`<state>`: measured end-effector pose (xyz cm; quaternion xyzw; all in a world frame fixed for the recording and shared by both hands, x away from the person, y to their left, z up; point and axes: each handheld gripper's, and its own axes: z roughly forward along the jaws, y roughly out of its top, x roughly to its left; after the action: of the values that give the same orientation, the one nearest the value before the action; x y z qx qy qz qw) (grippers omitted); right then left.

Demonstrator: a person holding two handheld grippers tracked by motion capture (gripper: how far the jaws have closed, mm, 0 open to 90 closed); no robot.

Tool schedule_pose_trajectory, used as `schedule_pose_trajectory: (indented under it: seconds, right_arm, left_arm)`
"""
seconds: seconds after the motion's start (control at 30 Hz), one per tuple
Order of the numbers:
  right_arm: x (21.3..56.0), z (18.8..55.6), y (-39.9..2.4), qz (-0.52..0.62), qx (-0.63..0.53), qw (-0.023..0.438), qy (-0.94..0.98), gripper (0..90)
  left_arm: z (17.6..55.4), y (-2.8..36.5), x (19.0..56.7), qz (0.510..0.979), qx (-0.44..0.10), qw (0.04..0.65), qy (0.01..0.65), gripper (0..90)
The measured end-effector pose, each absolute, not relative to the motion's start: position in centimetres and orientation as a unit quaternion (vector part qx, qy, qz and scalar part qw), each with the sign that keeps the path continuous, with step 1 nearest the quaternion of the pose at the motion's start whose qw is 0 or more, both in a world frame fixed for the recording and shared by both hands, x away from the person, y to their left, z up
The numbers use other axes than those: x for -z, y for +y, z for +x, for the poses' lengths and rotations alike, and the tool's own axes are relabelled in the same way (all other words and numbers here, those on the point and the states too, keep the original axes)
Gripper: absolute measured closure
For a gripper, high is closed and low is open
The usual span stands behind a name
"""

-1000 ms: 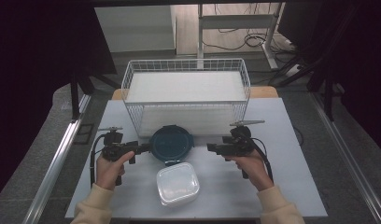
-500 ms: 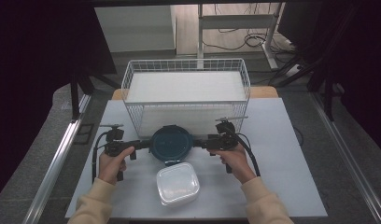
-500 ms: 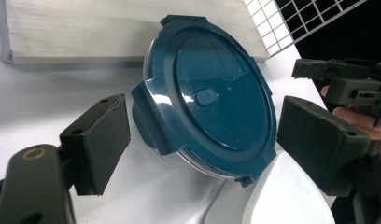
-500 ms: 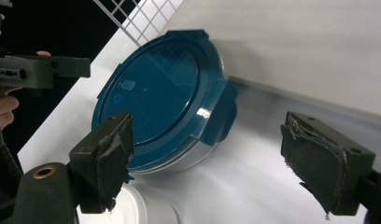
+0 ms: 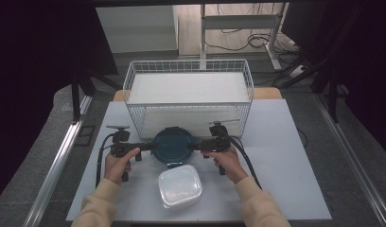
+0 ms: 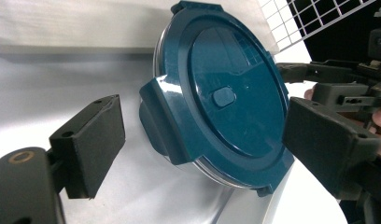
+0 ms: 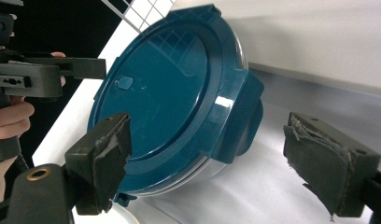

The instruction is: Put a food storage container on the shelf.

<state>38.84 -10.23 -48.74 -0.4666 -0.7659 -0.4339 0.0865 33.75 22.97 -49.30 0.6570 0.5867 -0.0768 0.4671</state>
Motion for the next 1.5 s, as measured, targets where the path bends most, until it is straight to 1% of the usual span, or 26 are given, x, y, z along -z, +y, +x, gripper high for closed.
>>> schedule_pose_trajectory:
  seconds: [0.23,0.33,0.4,0.47,0.57,0.63,0.77,0.8,0.83,0.9,0.93,0.97,1.03,1.13,1.23,1.33,1.5]
  right_arm:
    - [49.5,39.3,-9.6,-0.469,0.431,0.103,-0.764,14.7]
    - [49.7,39.4,-9.1,-0.462,0.426,0.105,-0.771,14.7]
    - [49.8,39.5,-8.7,-0.46,0.425,0.108,-0.772,14.7]
    - [49.9,39.5,-8.4,-0.46,0.421,0.104,-0.775,14.3]
    - [49.9,39.7,-8.2,-0.462,0.418,0.099,-0.776,14.4]
    - [50.1,39.9,-8.1,-0.469,0.415,0.109,-0.772,14.6]
    - [50.4,40.2,-7.9,-0.471,0.41,0.113,-0.773,14.6]
    - [50.6,40.3,-7.8,-0.474,0.411,0.123,-0.769,15.0]
    - [50.6,40.3,-7.8,-0.474,0.411,0.123,-0.769,15.0]
    - [50.8,40.3,-7.6,-0.476,0.408,0.131,-0.768,16.4]
    - [50.8,40.3,-7.6,-0.486,0.407,0.14,-0.761,18.1]
    - [50.8,40.3,-7.6,-0.486,0.407,0.14,-0.761,18.1]
    - [50.9,40.5,-8.0,-0.505,0.406,0.158,-0.745,23.6]
    - [51.0,40.7,-8.3,-0.517,0.409,0.173,-0.732,26.6]
    - [51.0,40.6,-8.4,-0.521,0.408,0.175,-0.729,27.4]
    - [50.9,40.5,-8.5,-0.538,0.411,0.185,-0.712,31.2]
    - [50.8,40.5,-8.5,-0.542,0.414,0.181,-0.708,32.8]
  left_arm:
    - [34.2,22.5,50.2,0.658,0.092,0.462,0.587,11.6]
    - [34.4,22.3,50.7,0.652,0.111,0.466,0.588,11.8]
    - [34.5,22.2,50.9,0.652,0.113,0.466,0.588,12.3]
    - [34.6,22.1,51.3,0.646,0.128,0.47,0.587,13.1]
    - [34.7,22.0,51.6,0.648,0.127,0.466,0.589,14.0]
    - [34.9,21.9,51.9,0.647,0.135,0.465,0.59,14.2]
    - [35.1,21.7,52.2,0.645,0.142,0.464,0.59,15.0]
    - [35.1,21.4,52.4,0.644,0.148,0.464,0.59,15.7]
    - [35.1,21.4,52.4,0.644,0.148,0.464,0.59,16.7]
    - [35.2,21.2,52.5,0.644,0.153,0.463,0.59,19.0]
    - [35.2,21.1,52.5,0.643,0.147,0.458,0.597,21.6]
    - [35.2,21.1,52.5,0.643,0.147,0.458,0.597,22.3]
    - [35.2,21.3,52.5,0.63,0.156,0.458,0.607,24.7]
    - [35.3,21.4,52.5,0.624,0.159,0.46,0.611,26.6]
    - [35.2,21.3,52.4,0.619,0.159,0.46,0.616,27.4]
    - [35.1,21.3,52.3,0.613,0.158,0.458,0.623,28.2]
    - [35.1,21.4,52.1,0.608,0.16,0.459,0.628,29.6]
